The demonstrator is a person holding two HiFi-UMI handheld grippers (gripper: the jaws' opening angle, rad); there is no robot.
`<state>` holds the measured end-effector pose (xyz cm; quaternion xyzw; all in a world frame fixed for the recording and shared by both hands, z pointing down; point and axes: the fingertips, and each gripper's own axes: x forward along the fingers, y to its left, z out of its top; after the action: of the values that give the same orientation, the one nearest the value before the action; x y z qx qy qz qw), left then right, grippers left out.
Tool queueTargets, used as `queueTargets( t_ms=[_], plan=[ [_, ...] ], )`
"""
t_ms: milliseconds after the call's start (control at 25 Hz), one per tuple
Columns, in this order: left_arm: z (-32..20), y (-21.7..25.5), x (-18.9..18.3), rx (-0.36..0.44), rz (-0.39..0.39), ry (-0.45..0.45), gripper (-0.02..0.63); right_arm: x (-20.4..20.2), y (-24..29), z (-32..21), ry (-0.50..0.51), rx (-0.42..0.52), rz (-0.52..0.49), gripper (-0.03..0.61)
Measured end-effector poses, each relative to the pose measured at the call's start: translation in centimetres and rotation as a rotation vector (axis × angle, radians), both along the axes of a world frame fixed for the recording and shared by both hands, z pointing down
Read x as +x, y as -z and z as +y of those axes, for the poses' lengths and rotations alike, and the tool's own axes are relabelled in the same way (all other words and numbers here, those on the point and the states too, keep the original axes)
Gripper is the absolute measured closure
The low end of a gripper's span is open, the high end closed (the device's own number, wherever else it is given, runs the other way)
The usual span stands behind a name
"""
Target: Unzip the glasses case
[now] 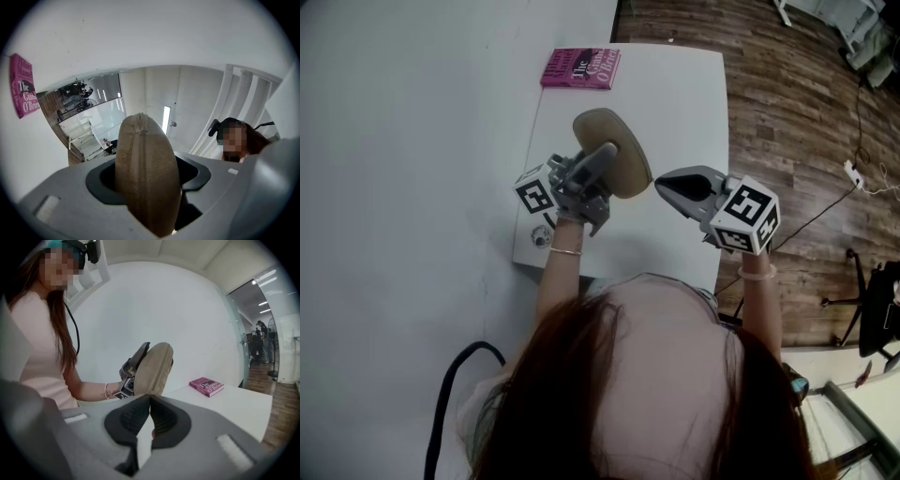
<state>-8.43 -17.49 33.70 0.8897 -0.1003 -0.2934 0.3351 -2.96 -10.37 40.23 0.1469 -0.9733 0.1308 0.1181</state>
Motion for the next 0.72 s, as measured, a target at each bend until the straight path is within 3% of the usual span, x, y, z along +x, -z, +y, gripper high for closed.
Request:
queueTargets(
  t_ms=[240, 720],
  plan=[
    [0.33, 0.29, -0.06, -0.059, 0.102, -0.022, 0.313, -0.14, -0.03, -0.04, -0.005, -0.002, -0.004, 0.572],
    [-0.27, -0.26, -0.28, -0.102, 0.138, -0.012, 0.313, -0.12, -0.20, -0.11, 0.001, -0.012, 0.011, 0.573]
  ],
)
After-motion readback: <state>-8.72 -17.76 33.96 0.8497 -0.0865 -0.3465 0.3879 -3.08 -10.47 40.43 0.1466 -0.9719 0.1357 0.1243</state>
